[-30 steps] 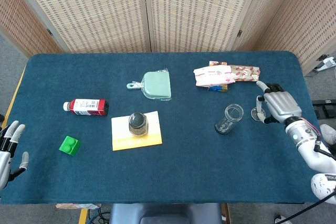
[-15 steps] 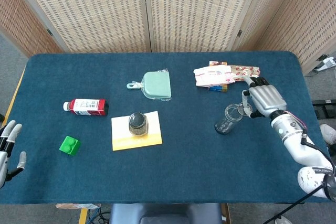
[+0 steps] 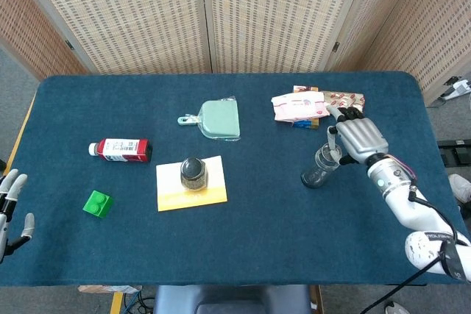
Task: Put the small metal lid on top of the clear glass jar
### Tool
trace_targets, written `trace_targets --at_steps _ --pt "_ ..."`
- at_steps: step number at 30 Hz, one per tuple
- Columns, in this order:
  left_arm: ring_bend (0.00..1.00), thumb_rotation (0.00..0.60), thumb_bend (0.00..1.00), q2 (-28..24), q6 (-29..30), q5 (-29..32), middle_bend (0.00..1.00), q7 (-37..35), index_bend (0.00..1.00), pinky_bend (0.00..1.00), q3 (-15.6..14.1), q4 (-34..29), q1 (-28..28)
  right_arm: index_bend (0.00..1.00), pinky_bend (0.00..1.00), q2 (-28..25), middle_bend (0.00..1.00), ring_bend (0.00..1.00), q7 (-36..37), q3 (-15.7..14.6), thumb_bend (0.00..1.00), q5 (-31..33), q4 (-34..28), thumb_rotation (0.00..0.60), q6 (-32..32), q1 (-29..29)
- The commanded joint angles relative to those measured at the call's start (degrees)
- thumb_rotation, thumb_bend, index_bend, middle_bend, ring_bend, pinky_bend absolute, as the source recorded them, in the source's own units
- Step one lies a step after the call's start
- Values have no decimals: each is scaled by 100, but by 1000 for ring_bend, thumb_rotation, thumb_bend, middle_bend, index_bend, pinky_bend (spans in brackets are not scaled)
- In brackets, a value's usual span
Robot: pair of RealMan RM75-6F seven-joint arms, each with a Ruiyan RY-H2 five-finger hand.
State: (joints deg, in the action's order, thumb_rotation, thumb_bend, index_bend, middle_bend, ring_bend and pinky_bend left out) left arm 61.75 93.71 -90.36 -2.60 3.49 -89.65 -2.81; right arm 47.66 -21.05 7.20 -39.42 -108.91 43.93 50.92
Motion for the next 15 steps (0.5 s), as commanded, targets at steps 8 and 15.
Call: trace_targets --at_steps 8,15 --pt "0 600 498 -10 27 -19 0 1 0 0 0 -11 14 602 0 139 0 0 -92 -118 418 86 82 600 21 82" --pt "0 600 498 -17 61 -36 0 -9 0 0 3 -21 27 602 0 177 0 0 -107 -169 418 80 88 600 17 117"
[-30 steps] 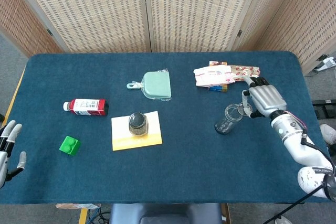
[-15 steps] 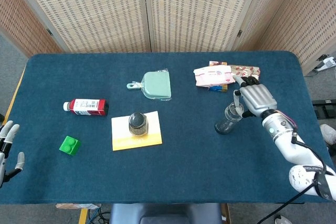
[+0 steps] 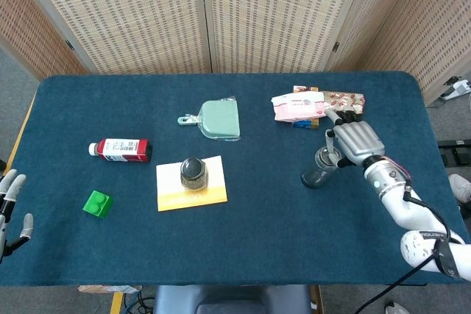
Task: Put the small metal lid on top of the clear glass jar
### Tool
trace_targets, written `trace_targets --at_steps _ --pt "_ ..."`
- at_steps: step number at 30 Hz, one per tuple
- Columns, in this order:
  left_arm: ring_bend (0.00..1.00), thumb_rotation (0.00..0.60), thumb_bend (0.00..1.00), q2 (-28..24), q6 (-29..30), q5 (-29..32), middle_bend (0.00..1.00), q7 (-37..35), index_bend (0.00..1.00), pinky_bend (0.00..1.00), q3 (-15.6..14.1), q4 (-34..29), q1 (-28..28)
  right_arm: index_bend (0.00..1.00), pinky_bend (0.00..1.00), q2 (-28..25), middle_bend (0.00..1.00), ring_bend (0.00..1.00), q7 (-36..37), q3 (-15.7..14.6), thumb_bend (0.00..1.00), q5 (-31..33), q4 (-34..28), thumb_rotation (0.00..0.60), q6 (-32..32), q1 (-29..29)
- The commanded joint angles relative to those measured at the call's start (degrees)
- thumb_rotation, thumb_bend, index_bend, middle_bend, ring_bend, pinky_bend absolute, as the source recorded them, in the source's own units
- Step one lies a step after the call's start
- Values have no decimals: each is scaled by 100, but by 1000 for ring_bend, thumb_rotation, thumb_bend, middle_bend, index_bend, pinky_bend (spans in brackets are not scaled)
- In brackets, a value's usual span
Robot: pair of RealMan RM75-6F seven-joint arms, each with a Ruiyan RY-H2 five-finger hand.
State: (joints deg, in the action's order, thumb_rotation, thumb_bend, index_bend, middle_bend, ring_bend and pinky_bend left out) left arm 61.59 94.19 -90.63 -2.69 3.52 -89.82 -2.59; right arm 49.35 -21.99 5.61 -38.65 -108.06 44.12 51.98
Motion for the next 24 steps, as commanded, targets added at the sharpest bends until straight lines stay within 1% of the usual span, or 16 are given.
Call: trace_targets --at_steps 1,17,18,22,24 --pt "0 600 498 -2 20 -12 0 0 0 0 0 -5 8 602 0 16 0 0 -25 -20 419 8 2 600 -3 21" --pt "0 600 498 -8 65 -26 0 -19 0 0 11 -4 30 598 0 43 0 0 -213 -244 398 184 35 600 -14 105" --pt "0 600 499 -9 67 -22 0 -27 0 0 14 -2 31 585 0 29 0 0 -213 -254 397 200 35 600 -33 114" --pt "0 600 498 -21 76 -20 0 -75 0 0 20 -1 35 457 0 -9 0 0 -240 -277 387 261 19 600 -44 154" --pt "0 600 499 -26 96 -32 0 -88 0 0 24 4 39 421 0 -20 0 0 -235 -278 385 277 7 600 -45 168"
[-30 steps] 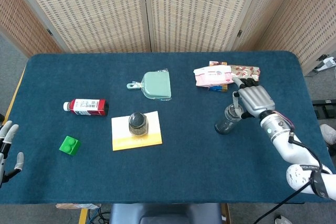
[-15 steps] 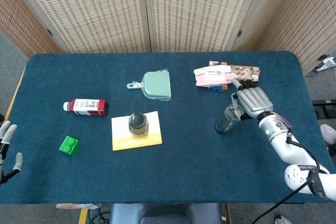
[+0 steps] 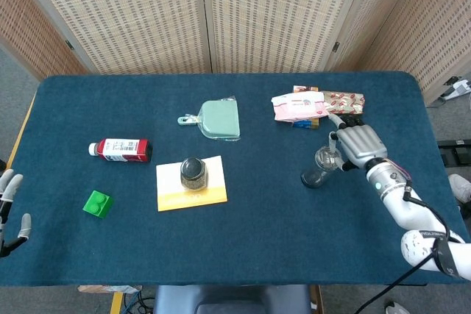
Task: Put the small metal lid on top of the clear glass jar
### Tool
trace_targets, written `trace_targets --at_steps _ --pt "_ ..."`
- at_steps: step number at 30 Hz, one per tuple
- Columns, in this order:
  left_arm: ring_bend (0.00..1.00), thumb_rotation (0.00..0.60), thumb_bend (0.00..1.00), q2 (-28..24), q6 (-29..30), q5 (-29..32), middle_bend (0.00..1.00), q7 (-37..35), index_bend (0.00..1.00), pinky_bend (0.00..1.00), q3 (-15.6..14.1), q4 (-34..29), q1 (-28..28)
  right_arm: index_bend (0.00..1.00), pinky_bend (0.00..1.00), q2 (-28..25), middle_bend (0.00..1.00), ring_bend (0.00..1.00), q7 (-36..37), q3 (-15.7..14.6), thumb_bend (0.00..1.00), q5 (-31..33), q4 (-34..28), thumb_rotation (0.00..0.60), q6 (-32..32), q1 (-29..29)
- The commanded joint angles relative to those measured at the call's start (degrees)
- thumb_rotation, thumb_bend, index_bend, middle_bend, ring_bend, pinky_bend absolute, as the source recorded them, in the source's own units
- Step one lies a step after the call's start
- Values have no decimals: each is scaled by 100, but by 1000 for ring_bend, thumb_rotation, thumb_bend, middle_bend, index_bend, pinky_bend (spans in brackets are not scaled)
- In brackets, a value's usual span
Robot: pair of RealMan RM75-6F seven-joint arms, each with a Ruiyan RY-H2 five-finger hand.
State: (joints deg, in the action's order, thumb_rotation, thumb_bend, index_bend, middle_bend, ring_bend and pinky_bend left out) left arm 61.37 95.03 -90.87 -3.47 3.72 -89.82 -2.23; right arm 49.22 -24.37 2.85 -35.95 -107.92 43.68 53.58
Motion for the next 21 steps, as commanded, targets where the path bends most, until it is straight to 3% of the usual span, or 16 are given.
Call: trace_targets --at_steps 1,10,21 --pt "0 600 499 -4 23 -15 0 -15 0 0 3 5 6 410 0 -8 0 0 4 -1 384 12 -8 600 -1 14" --pt "0 600 500 -2 28 -13 0 -2 0 0 5 21 13 354 0 -218 0 0 320 146 380 -134 -205 600 43 -67" --pt "0 600 501 45 9 -12 0 145 0 0 10 24 0 328 0 -995 0 0 1283 457 369 -1032 -675 600 234 -701"
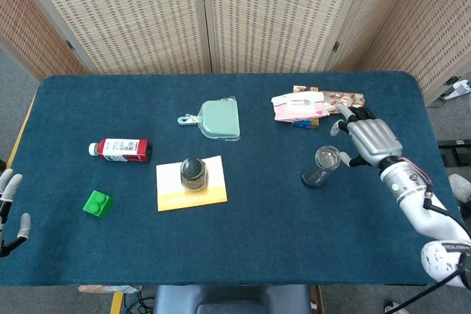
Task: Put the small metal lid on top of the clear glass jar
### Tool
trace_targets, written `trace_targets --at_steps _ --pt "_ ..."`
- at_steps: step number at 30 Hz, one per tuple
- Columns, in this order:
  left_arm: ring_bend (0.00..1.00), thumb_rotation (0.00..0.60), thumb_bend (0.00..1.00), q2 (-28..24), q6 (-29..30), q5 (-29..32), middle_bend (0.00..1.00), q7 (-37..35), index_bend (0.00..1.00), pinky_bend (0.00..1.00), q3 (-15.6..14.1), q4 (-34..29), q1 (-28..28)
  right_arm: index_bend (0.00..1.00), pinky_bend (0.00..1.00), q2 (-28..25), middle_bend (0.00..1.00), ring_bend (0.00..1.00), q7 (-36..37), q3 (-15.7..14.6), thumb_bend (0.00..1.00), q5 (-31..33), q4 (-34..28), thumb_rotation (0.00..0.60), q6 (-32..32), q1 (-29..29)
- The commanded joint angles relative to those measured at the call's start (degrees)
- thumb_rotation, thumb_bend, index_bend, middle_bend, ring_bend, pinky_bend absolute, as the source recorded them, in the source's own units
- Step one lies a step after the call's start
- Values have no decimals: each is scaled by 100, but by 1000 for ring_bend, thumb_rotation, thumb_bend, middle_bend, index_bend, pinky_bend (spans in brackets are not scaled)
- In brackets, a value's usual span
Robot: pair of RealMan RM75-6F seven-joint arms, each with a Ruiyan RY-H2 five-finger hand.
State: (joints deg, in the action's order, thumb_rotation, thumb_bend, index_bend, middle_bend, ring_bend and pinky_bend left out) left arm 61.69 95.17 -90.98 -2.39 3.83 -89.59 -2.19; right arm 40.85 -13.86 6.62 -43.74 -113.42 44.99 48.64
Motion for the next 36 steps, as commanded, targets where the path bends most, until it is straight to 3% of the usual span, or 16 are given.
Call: trace_targets --at_steps 1,5,9,17,23,30,36 --pt "0 600 501 19 -10 1 0 59 0 0 0 1 -5 318 0 -202 0 0 309 89 367 -378 -156 600 168 -295" --pt "0 600 501 42 -62 26 0 141 0 0 0 -10 -23 240 0 -322 0 0 605 29 363 -1126 -317 600 646 -822" --pt "0 600 501 56 -174 86 0 191 0 0 -3 -20 -56 114 0 -280 0 0 680 -298 359 -2080 -412 600 1380 -1571" --pt "0 600 501 106 -401 169 0 268 0 0 -9 9 -150 45 0 693 0 0 657 -1038 356 -3571 285 600 2899 -3020" --pt "0 600 501 188 -570 201 0 406 0 0 -17 46 -239 39 0 1468 0 0 539 -1219 356 -3984 1053 600 3555 -3649" --pt "0 600 501 292 -811 339 0 543 0 0 -19 118 -335 21 0 2283 0 0 785 -991 356 -3839 2033 600 4023 -4068" --pt "0 600 501 301 -764 282 0 573 0 0 -50 87 -326 21 0 2298 0 0 937 -853 356 -3790 2157 600 3981 -4125"
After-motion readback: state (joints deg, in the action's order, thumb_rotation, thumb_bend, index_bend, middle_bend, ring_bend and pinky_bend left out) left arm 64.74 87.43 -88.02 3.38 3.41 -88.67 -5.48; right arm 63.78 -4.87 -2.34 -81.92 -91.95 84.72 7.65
